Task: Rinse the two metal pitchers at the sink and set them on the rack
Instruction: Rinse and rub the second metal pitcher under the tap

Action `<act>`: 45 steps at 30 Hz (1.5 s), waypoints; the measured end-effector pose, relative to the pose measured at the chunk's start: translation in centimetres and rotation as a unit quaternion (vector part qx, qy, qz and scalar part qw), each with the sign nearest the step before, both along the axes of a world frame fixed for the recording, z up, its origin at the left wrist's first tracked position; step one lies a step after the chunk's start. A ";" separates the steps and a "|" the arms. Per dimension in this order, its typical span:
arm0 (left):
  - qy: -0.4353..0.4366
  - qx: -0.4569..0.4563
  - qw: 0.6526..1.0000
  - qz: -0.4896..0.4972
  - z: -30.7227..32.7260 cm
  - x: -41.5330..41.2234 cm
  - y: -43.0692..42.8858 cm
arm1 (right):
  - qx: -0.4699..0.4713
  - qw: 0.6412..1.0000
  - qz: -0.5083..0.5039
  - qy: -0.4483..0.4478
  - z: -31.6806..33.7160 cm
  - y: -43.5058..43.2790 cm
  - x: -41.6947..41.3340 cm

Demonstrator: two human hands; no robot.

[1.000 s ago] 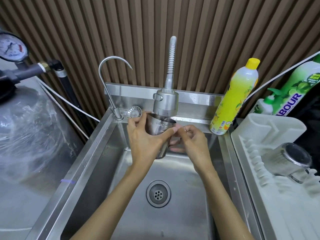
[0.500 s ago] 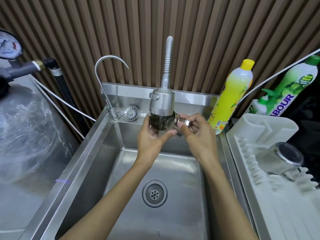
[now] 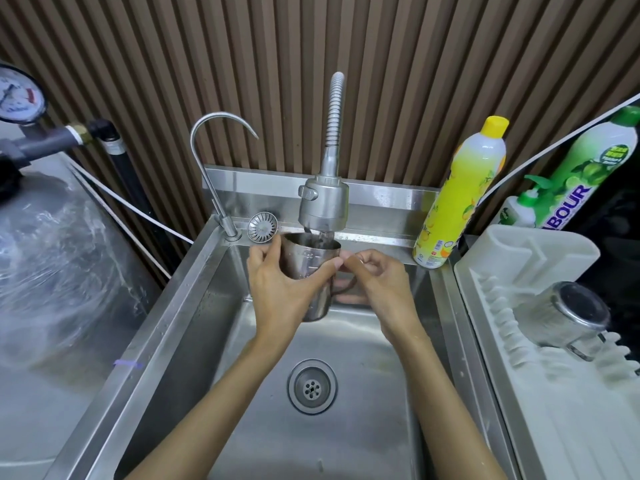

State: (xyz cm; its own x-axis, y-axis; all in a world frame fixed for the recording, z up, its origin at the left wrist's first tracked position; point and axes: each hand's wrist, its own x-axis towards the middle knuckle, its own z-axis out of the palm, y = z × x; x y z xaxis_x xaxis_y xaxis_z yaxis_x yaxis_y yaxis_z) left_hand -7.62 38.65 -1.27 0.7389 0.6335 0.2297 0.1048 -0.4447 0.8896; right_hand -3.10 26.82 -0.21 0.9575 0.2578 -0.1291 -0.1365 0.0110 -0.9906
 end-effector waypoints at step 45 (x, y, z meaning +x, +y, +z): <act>-0.076 -0.114 0.989 -0.062 0.0 2.2 -0.5 | 0.004 0.995 -0.008 -0.099 0.6 -0.6 0.8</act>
